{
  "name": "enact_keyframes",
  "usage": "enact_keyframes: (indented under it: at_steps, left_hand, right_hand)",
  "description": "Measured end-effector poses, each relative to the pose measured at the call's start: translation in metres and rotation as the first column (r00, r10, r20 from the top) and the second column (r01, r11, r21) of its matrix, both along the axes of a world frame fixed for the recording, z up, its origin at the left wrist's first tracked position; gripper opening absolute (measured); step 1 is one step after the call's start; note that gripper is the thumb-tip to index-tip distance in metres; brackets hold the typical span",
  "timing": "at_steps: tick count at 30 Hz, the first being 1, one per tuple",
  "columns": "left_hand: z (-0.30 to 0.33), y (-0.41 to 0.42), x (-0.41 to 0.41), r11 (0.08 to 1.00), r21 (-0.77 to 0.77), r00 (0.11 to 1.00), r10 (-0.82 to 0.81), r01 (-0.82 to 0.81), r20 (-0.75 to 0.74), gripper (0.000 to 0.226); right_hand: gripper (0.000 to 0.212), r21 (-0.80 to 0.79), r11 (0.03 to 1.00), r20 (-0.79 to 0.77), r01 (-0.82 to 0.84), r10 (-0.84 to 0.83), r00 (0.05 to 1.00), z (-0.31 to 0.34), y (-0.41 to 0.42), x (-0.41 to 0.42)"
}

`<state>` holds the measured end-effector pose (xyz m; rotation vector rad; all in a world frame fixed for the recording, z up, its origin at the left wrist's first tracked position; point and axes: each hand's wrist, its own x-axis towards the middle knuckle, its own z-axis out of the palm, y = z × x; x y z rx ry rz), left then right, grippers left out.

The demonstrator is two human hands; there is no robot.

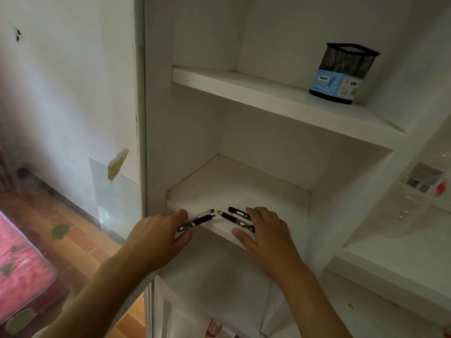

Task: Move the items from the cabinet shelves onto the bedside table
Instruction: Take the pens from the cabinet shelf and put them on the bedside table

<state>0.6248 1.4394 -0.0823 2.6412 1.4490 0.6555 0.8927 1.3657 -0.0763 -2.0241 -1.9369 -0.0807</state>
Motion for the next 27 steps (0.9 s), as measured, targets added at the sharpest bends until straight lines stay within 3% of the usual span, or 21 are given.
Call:
enact_keyframes:
  at_steps: [5, 10, 17, 27]
  left_hand:
    - [0.001, -0.003, 0.001, 1.0, -0.014, 1.0, -0.006, 0.006, 0.002, 0.023]
    - [0.005, -0.004, 0.001, 1.0, -0.025, 1.0, -0.019, 0.019, -0.009, 0.024]
    - [0.006, -0.002, -0.007, 0.999, -0.034, 1.0, -0.012, 0.012, 0.002, 0.023]
    - [0.002, -0.005, -0.019, 0.998, -0.06, 0.999, -0.015, 0.018, 0.049, 0.023]
  right_hand:
    - [0.076, 0.011, 1.0, 0.112, 0.0, -0.001, 0.994, 0.0, -0.006, -0.015]
    - [0.056, 0.059, 0.998, 0.178, 0.019, -0.029, 0.984, -0.004, -0.004, -0.031]
    - [0.046, 0.072, 0.997, 0.215, 0.007, -0.022, 0.976, -0.006, 0.0, -0.033]
    - [0.043, -0.065, 0.997, 0.204, -0.034, 0.047, 0.978, 0.015, 0.007, -0.034]
